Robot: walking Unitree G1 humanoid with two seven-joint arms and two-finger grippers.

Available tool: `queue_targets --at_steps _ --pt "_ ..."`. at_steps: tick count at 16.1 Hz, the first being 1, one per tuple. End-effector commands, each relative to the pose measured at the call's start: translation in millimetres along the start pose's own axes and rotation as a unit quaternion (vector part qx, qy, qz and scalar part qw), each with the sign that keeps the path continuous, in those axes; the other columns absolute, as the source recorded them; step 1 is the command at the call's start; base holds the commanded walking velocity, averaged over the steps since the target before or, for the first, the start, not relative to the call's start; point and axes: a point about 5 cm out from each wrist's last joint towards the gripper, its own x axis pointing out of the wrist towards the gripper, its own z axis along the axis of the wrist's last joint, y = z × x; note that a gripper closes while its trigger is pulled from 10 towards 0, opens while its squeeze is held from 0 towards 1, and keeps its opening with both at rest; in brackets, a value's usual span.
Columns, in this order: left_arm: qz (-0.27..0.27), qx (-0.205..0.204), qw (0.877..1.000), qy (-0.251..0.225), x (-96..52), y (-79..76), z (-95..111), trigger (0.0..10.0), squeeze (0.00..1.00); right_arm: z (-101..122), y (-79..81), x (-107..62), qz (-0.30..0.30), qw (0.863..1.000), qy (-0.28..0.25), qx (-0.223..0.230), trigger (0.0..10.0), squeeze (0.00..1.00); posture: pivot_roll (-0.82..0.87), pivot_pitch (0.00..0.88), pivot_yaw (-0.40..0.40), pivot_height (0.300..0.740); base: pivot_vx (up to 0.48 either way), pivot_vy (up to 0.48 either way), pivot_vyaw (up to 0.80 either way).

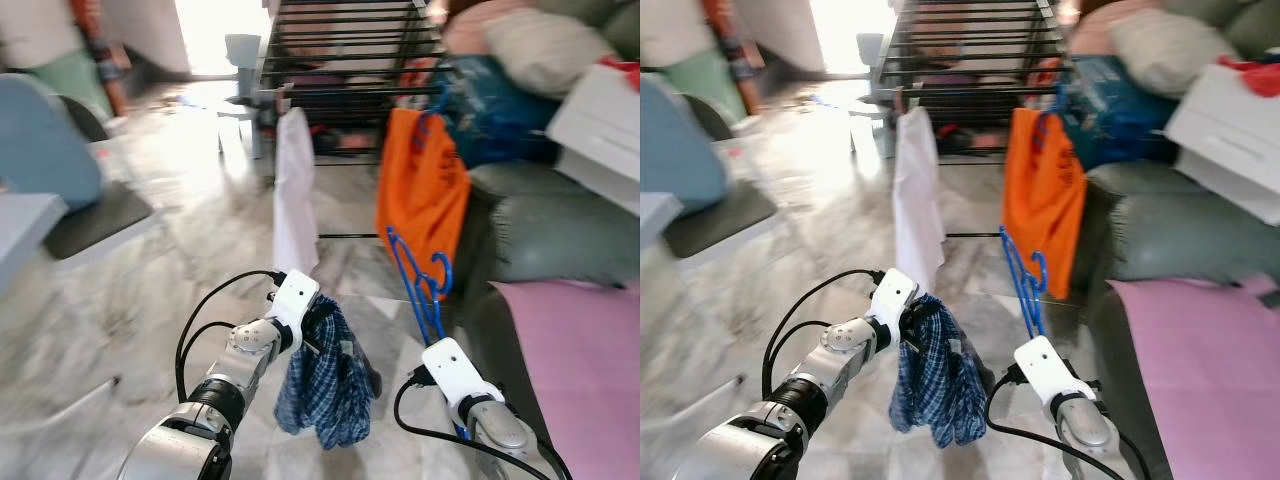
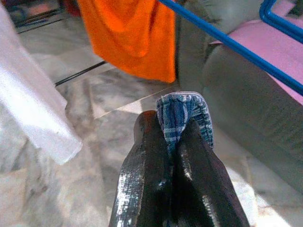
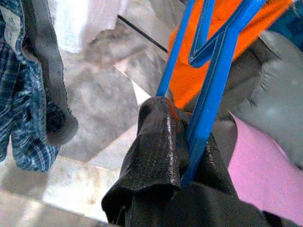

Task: Hang hanger

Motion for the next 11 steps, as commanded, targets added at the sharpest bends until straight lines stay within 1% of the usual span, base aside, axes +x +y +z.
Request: queue_targets --at_steps 1,6,8,9,11 --pt "0.002 0.01 1.0 0.0 -1.6 5.1 1.8 10.0 0.0 3.4 4.7 2.9 0.007 1.0 -0.002 0.002 10.0 0.0 -0.03 0.0 0.012 0.74 0.0 0.442 -0.75" --pt "0.001 0.013 1.0 0.002 -1.3 4.5 1.6 10.0 0.0 3.1 5.2 4.0 0.008 1.0 0.0 0.001 10.0 0.0 -0.03 0.0 0.012 0.74 0.0 0.445 -0.76" --pt "0.002 0.014 1.0 0.002 -1.2 4.5 1.6 10.0 0.0 2.7 5.5 4.2 0.008 1.0 0.001 0.001 10.0 0.0 -0.03 0.0 0.013 0.74 0.0 0.405 -0.57" --pt "0.002 0.014 1.0 0.002 -1.1 4.5 1.5 10.0 0.0 2.6 5.2 4.4 0.007 1.0 0.001 0.001 10.0 0.0 -0.03 0.0 0.013 0.74 -0.259 0.379 -0.44" --pt "0.003 0.014 1.0 0.002 -1.0 4.6 1.8 10.0 0.0 2.2 4.4 4.5 0.005 1.0 0.001 0.001 10.0 0.0 -0.03 0.0 0.013 0.74 -0.266 0.379 0.0"
